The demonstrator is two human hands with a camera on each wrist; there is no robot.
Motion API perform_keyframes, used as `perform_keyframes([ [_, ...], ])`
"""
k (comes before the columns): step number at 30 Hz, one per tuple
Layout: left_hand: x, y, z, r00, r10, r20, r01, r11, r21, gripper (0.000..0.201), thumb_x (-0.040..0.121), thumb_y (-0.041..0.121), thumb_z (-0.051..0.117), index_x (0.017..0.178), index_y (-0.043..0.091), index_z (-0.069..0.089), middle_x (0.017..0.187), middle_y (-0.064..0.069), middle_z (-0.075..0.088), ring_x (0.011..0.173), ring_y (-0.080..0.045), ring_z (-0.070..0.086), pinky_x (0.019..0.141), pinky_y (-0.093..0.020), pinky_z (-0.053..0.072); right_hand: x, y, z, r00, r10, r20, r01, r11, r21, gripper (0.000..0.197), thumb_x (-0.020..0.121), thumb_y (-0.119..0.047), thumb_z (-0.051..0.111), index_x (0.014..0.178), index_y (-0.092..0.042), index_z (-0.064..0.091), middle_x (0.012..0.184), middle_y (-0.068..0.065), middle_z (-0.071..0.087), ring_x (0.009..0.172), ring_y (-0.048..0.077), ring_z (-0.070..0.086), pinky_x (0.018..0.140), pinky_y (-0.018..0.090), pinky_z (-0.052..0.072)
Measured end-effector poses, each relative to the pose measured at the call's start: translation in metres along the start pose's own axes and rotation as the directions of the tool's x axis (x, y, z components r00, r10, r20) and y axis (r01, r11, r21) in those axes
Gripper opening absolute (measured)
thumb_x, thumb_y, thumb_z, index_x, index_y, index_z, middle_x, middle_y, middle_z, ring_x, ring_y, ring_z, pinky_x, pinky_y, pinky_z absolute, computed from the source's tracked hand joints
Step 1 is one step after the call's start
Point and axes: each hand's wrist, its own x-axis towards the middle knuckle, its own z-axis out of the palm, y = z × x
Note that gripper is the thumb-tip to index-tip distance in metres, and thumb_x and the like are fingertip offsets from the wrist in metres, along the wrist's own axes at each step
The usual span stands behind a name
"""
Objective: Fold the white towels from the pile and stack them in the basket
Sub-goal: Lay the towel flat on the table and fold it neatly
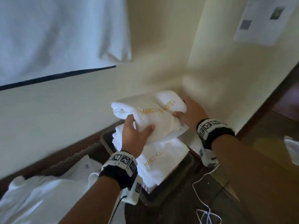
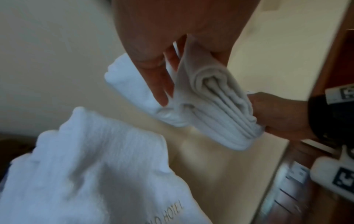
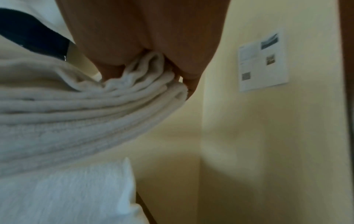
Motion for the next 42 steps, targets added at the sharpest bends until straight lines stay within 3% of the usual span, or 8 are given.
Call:
perform_keyframes([
  [6, -0.022, -0.047, 0.043, 0.963, -0.25, -0.1, 0.241, 0.966, -0.093, 0.04, 0.082, 0.02, 0.083, 0.109, 0.014, 0.055, 0.103, 0.004, 0.07, 0.09, -0.007, 0.07, 0.076, -0.029, 0.058, 0.041, 0.058, 0.062, 0.963, -0.142, 0.23, 0.121, 0.988, 0.1, 0.053, 0.08, -0.047, 0.072, 0.112, -0.012, 0.048, 0.107, 0.008, 0.059, 0.099, 0.028, 0.059, 0.083, 0.037, 0.045],
  [10, -0.068, -0.099, 0.078, 0.886, -0.436, -0.157, 0.43, 0.9, -0.071, 0.035, 0.083, 0.018, 0.082, 0.105, 0.016, 0.055, 0.104, 0.003, 0.069, 0.093, -0.015, 0.069, 0.063, -0.019, 0.055, 0.035, 0.126, 0.102, 0.829, -0.113, 0.548, 0.106, 0.993, 0.044, 0.057, 0.085, -0.061, 0.061, 0.12, -0.019, 0.047, 0.106, 0.0, 0.066, 0.092, 0.021, 0.065, 0.082, 0.039, 0.053],
  [16, -0.09, -0.129, 0.088, 0.842, -0.527, -0.111, 0.523, 0.85, -0.065, 0.067, 0.062, 0.044, 0.09, 0.116, 0.022, 0.058, 0.115, -0.002, 0.071, 0.106, -0.023, 0.07, 0.084, -0.041, 0.062, 0.049, 0.16, 0.109, 0.63, -0.112, 0.768, 0.047, 0.993, 0.107, 0.057, 0.083, -0.05, 0.07, 0.128, -0.026, 0.047, 0.117, -0.004, 0.064, 0.095, 0.016, 0.066, 0.064, 0.029, 0.057],
  [18, -0.085, -0.124, 0.084, 0.85, -0.519, -0.087, 0.52, 0.854, -0.007, 0.07, 0.061, 0.048, 0.09, 0.116, 0.025, 0.054, 0.116, 0.001, 0.069, 0.11, -0.023, 0.067, 0.085, -0.039, 0.061, 0.061, 0.159, 0.106, 0.605, -0.122, 0.787, 0.08, 0.993, 0.092, 0.058, 0.081, -0.04, 0.073, 0.13, -0.025, 0.046, 0.123, -0.005, 0.063, 0.103, 0.017, 0.065, 0.083, 0.036, 0.058],
  [21, -0.065, -0.105, 0.067, 0.904, -0.3, -0.305, 0.4, 0.846, 0.354, 0.066, 0.078, 0.057, 0.072, 0.129, 0.025, 0.045, 0.127, -0.001, 0.058, 0.117, -0.022, 0.058, 0.092, -0.046, 0.054, 0.081, 0.136, 0.094, 0.725, -0.306, 0.617, 0.325, 0.942, 0.085, 0.072, 0.08, -0.034, 0.067, 0.143, -0.021, 0.034, 0.139, -0.001, 0.047, 0.125, 0.023, 0.05, 0.102, 0.039, 0.044],
  [25, -0.01, -0.073, 0.047, 0.976, 0.055, -0.209, 0.153, 0.505, 0.849, 0.085, 0.082, 0.063, 0.052, 0.153, 0.019, 0.033, 0.156, -0.008, 0.035, 0.14, -0.031, 0.036, 0.108, -0.052, 0.039, 0.1, 0.084, 0.1, 0.651, -0.642, 0.406, 0.73, 0.675, -0.103, 0.084, 0.082, -0.052, 0.049, 0.155, -0.023, 0.018, 0.162, 0.005, 0.013, 0.142, 0.029, 0.026, 0.11, 0.044, 0.032],
  [30, 0.051, -0.079, 0.029, 0.973, -0.23, -0.031, 0.079, 0.199, 0.977, 0.093, 0.09, 0.076, 0.037, 0.161, 0.03, -0.001, 0.169, 0.0, -0.01, 0.157, -0.024, -0.003, 0.124, -0.051, 0.011, 0.138, 0.065, 0.14, 0.565, -0.593, 0.573, 0.78, 0.611, -0.137, 0.085, 0.089, -0.062, 0.051, 0.155, -0.038, 0.003, 0.165, -0.001, -0.008, 0.152, 0.022, 0.001, 0.118, 0.046, 0.018],
  [42, 0.087, -0.143, 0.026, 0.841, -0.541, 0.021, 0.174, 0.308, 0.935, 0.099, 0.085, 0.083, 0.036, 0.155, 0.041, -0.02, 0.165, 0.011, -0.025, 0.156, -0.019, -0.011, 0.123, -0.058, 0.013, 0.163, 0.072, 0.192, 0.474, -0.491, 0.731, 0.765, 0.64, -0.066, 0.086, 0.089, -0.063, 0.051, 0.155, -0.042, 0.001, 0.164, 0.003, -0.017, 0.152, 0.023, -0.008, 0.121, 0.05, 0.016],
])
